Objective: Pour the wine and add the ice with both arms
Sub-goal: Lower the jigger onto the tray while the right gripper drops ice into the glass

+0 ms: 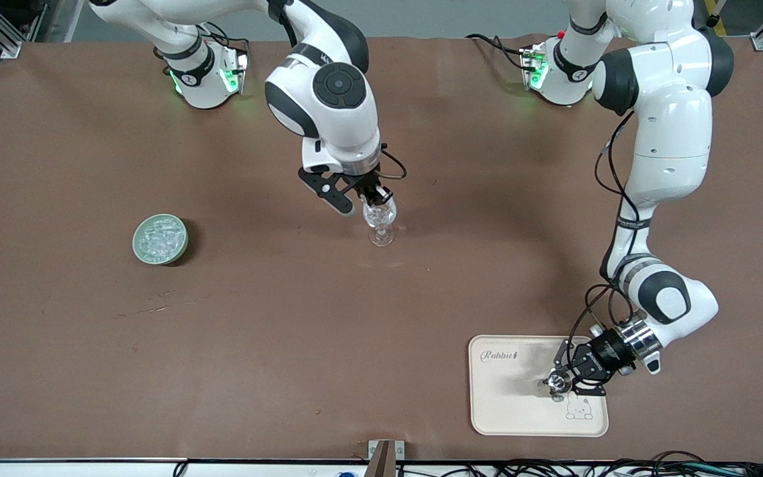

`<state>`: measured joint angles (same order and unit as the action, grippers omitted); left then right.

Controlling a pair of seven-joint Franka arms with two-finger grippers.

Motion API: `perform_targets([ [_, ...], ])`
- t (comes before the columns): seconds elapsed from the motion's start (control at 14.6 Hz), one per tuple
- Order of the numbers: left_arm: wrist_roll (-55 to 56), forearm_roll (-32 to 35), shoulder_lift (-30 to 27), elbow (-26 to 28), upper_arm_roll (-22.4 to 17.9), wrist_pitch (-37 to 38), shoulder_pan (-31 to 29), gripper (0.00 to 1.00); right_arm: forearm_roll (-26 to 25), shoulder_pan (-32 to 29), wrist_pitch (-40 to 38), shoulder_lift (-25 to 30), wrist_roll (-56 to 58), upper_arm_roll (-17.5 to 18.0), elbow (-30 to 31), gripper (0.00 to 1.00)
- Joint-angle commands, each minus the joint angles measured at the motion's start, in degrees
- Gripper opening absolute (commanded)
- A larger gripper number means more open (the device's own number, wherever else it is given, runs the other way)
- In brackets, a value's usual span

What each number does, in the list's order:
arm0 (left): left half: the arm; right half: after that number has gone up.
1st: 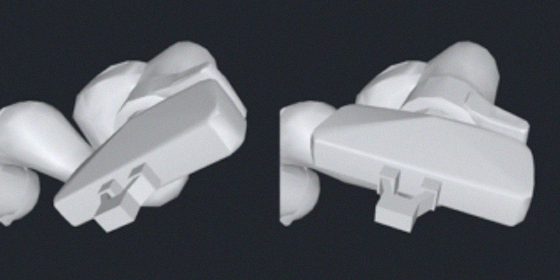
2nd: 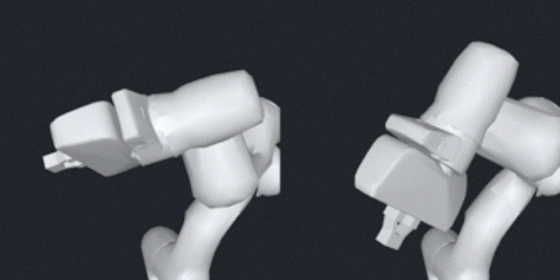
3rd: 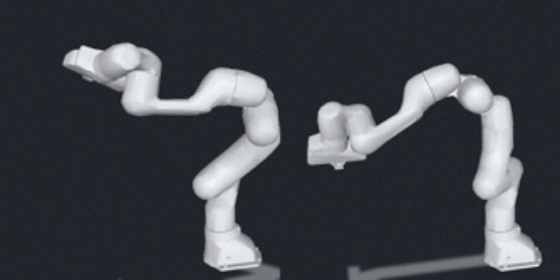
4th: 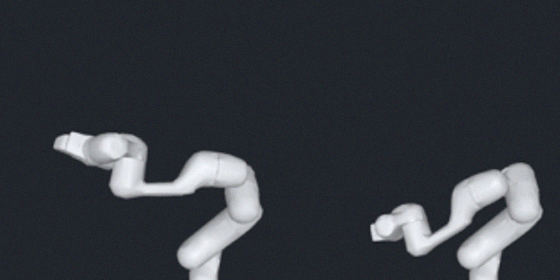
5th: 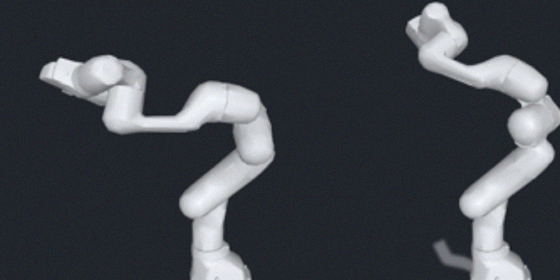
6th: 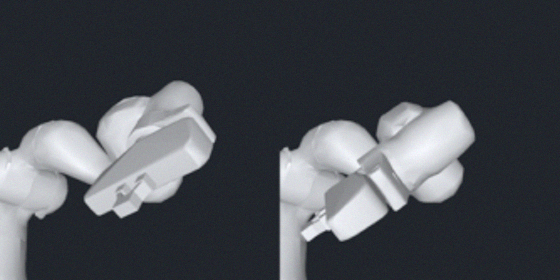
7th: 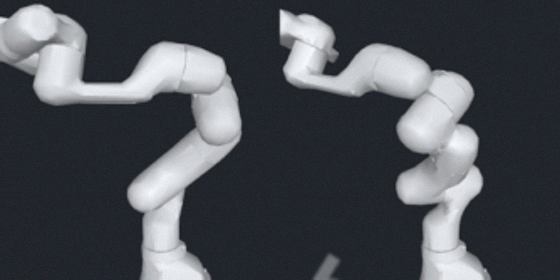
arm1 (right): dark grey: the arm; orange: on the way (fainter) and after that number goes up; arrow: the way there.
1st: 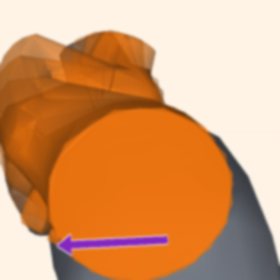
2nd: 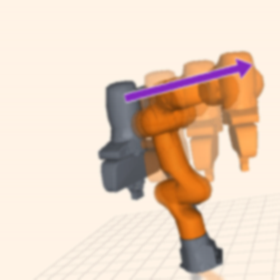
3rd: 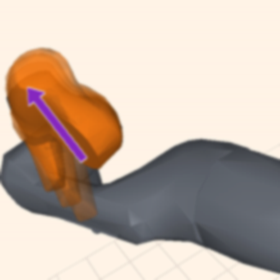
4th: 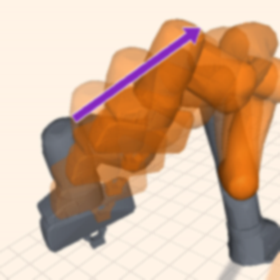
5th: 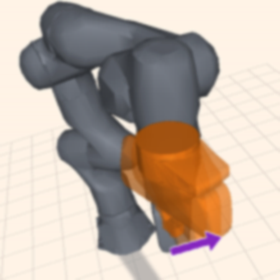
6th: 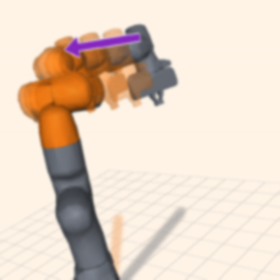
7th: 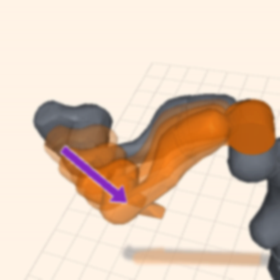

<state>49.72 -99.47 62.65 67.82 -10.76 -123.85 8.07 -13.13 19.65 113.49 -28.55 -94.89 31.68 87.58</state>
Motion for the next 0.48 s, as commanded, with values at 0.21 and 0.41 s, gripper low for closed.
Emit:
perform_targets([
  [0.21, 0.7, -1.5, 1.2, -2.1, 1.4, -1.4, 0.6, 0.02, -3.6, 0.1, 1.6, -2.0, -1.7, 0.8, -1.0, 0.02],
  [0.41, 0.5, -1.5, 1.2, -1.4, 1.5, -1.3, 0.5, 0.16, -3.6, 0.1, 1.7, -2.1, -1.7, 0.8, -1.3, 0.03],
])
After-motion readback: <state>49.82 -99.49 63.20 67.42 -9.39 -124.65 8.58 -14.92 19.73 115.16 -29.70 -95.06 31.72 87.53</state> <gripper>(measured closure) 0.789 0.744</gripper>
